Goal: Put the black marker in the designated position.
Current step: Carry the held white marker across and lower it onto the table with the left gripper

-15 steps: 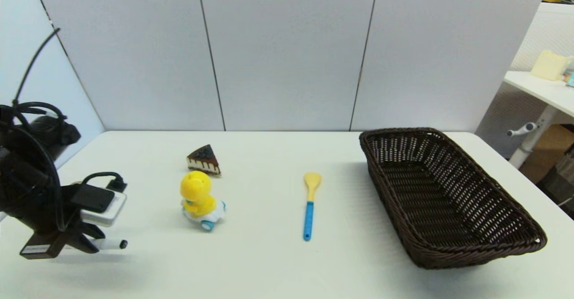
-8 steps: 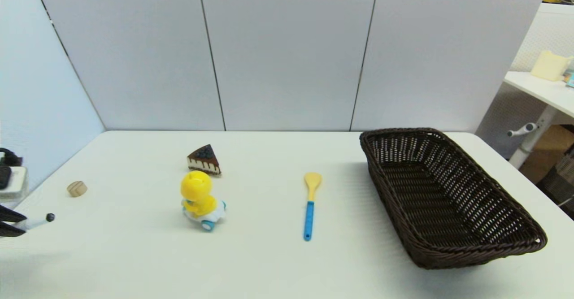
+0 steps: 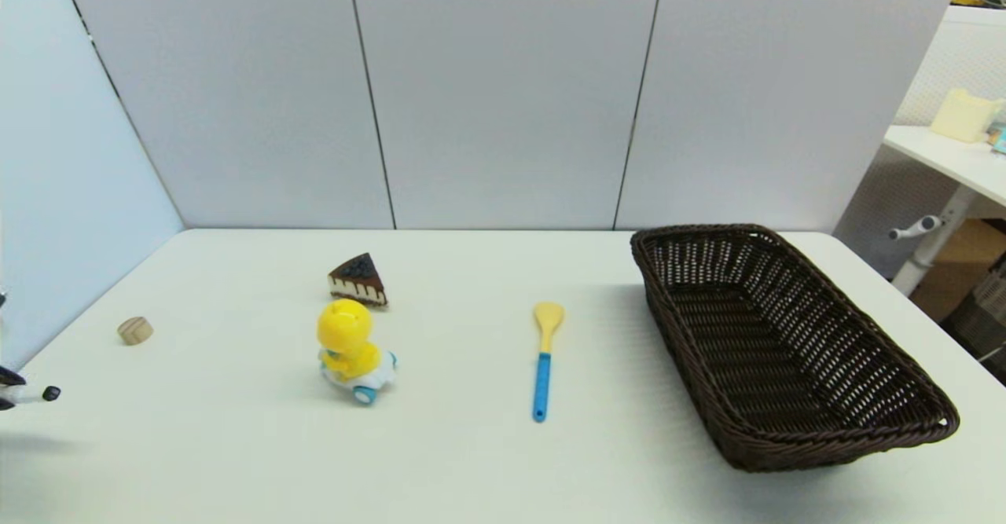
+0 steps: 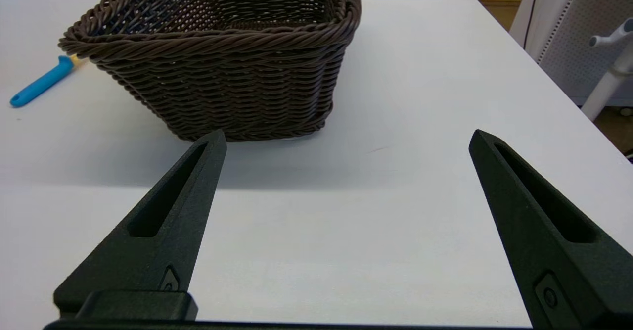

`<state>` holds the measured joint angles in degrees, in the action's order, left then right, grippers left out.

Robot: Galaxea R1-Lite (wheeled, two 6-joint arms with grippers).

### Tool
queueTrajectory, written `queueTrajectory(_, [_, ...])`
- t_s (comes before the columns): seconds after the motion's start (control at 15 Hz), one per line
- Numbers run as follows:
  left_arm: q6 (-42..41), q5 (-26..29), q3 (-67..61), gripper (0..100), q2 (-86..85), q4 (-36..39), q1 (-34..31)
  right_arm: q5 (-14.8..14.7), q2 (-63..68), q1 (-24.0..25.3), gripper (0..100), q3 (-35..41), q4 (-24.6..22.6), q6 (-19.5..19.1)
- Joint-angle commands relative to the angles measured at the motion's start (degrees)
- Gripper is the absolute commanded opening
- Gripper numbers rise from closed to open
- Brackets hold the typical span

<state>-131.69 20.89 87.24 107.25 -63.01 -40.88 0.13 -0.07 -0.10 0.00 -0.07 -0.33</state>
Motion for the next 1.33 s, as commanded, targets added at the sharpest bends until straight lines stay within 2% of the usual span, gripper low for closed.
queueTrajectory(0.07, [-9.37,0.2,-0.58,0,5.25,-1.67,4.4,0.04,0.07,0.01,100,0.0,-0.01,-0.02])
queueTrajectory(0.27, [-9.02,-0.15,-1.02,0,5.42,-1.85,8.09,0.04,0.07,0.01,100,0.0,-0.01,-0.02])
queueTrajectory(0.8, [-1.55,-0.94,7.77,0,8.59,-1.5,11.43,0.04,0.07,0.01,100,0.0,-0.01,-0.02])
queueTrajectory(1.33, [-0.58,-7.97,10.5,0,11.58,1.05,11.87,0.04,0.07,0.01,100,0.0,-0.01,-0.02])
